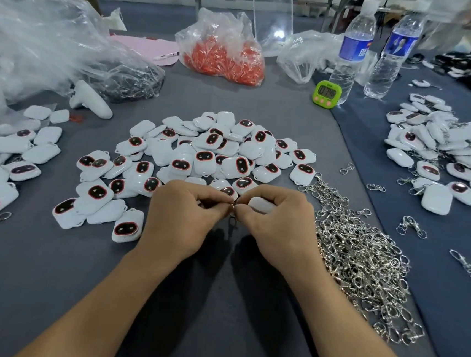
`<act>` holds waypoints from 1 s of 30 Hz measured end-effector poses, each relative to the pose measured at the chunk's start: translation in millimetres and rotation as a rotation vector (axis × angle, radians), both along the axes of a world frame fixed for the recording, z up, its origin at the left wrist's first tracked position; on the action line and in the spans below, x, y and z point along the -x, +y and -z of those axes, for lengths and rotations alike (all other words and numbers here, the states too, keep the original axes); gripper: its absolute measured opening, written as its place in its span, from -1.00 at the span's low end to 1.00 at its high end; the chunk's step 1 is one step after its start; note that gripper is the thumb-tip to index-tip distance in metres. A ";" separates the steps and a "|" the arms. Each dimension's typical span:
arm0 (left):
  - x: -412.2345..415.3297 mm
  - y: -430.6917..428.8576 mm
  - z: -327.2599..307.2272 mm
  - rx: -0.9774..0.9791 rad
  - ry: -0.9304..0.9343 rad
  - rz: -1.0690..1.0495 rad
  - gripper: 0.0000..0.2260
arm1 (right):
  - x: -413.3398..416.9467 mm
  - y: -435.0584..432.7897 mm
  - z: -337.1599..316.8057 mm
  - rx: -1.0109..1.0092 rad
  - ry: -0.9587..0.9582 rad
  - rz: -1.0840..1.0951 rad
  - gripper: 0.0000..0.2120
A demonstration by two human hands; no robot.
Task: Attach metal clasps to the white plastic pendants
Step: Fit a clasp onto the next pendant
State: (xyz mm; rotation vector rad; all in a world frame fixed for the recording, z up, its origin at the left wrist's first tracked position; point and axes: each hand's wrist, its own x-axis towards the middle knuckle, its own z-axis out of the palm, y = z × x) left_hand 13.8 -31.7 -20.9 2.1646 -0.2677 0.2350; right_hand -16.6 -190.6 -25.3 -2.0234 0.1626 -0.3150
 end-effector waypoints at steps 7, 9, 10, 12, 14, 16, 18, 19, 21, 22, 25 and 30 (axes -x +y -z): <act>1.7 0.5 -1.4 -0.024 -0.053 0.055 -0.85 | 2.0 2.1 -0.3 -0.004 -0.039 0.010 -0.87; 2.5 -0.8 -0.6 -0.024 -0.061 0.065 -0.83 | 1.8 2.3 -1.3 -0.022 -0.031 0.017 -0.84; 2.7 -1.3 -0.4 0.000 -0.061 0.070 -0.82 | 1.3 2.4 -1.3 -0.034 -0.027 0.026 -0.84; 3.6 -1.5 -1.1 0.061 -0.061 0.077 -0.79 | 0.5 2.3 -1.7 -0.065 -0.029 0.041 -0.83; 3.3 -1.8 -2.1 0.098 -0.057 0.087 -0.77 | 0.2 1.5 -2.4 -0.081 -0.037 0.033 -0.81; 2.7 -2.3 -2.4 0.124 -0.032 0.105 -0.74 | 0.7 0.1 -2.7 -0.071 -0.047 0.024 -0.80; 1.0 -1.4 -1.6 0.166 0.024 0.114 -0.74 | 1.4 -0.8 -2.9 -0.071 -0.049 0.015 -0.82; -0.5 -0.3 -1.3 0.200 0.070 0.123 -0.76 | 1.5 -1.1 -2.6 -0.082 -0.045 0.007 -0.84; -3.3 2.5 -1.1 0.265 0.153 0.156 -0.79 | 1.6 -0.5 -2.3 -0.110 -0.032 -0.004 -0.87; -4.4 3.8 -1.5 0.279 0.171 0.167 -0.80 | 1.5 0.2 -2.0 -0.125 -0.026 -0.008 -0.88; -6.6 5.1 -2.1 0.275 0.178 0.137 -0.83 | -0.7 0.6 -1.5 -0.174 -0.001 -0.020 -0.90; -6.4 6.4 -2.3 0.167 0.140 0.106 -0.81 | 0.3 -2.2 -2.3 -0.108 -0.033 -0.053 -0.83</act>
